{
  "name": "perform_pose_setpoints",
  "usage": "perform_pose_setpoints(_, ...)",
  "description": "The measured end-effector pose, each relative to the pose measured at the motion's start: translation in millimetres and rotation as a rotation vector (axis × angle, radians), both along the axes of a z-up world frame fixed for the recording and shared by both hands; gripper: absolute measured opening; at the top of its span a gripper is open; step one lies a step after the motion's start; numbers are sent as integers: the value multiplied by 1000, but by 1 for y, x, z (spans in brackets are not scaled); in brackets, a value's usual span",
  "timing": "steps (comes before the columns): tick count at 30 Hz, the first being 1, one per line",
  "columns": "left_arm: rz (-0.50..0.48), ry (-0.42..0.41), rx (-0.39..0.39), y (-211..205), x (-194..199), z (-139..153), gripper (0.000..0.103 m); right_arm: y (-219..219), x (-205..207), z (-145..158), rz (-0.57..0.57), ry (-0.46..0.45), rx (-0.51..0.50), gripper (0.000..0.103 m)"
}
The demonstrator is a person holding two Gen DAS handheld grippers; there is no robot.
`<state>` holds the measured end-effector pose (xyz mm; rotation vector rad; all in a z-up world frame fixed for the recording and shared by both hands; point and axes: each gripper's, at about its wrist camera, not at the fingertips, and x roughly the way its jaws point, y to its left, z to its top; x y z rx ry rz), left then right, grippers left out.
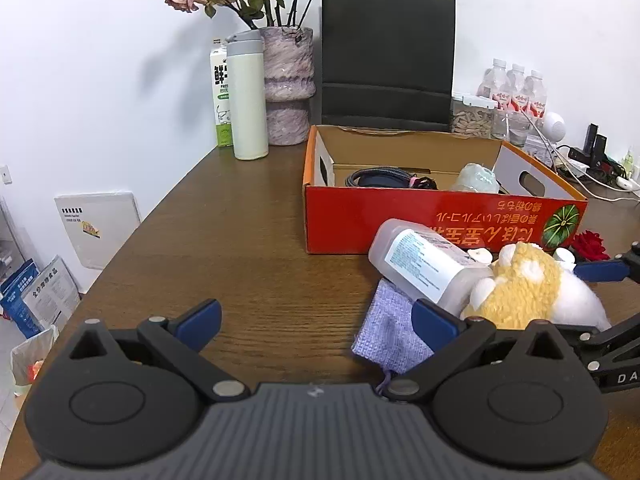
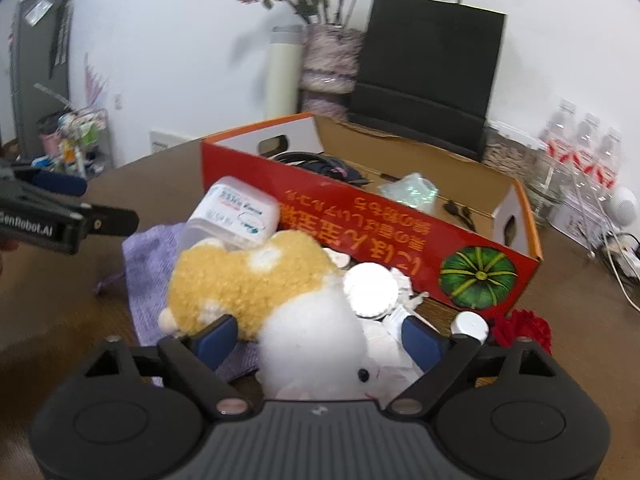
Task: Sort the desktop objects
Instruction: 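Grasp the white wipes pack with the left tool while the right tool grasps the plush toy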
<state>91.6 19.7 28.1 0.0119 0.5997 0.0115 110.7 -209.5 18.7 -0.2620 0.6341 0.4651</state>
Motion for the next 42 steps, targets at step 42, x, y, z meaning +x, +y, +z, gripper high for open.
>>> perform_pose_setpoints(42,21,71,124,-101,82,0,103,-88,19,24,-223,-138,165,52)
